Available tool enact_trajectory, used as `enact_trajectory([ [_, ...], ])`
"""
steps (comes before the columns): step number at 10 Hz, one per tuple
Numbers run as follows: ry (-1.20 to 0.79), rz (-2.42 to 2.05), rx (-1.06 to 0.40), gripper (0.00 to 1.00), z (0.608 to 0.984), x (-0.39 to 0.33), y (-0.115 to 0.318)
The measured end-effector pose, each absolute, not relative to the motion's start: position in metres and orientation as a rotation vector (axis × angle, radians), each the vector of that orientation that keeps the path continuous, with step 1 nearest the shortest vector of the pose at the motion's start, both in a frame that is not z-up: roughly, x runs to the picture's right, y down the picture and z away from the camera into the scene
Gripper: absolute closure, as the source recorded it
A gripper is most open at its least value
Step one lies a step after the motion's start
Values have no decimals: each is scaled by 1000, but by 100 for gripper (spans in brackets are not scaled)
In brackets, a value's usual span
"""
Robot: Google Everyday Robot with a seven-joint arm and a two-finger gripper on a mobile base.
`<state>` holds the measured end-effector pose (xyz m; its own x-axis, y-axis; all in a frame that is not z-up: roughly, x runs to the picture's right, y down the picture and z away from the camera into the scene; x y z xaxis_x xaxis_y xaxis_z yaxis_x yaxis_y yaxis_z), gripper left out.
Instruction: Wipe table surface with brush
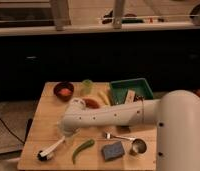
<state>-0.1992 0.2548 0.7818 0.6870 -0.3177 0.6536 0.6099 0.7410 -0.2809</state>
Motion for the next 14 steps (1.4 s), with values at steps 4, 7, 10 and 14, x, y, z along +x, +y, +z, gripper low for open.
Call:
enact_trajectory([
  [4, -642, -518, -553, 50, 798, -206, 267],
  [7, -638, -516, -551, 80, 800, -203, 266],
  [10, -622, -508, -540, 100, 797, -197, 264],
  [14, -564, -497, -476, 100, 772, -182, 248],
])
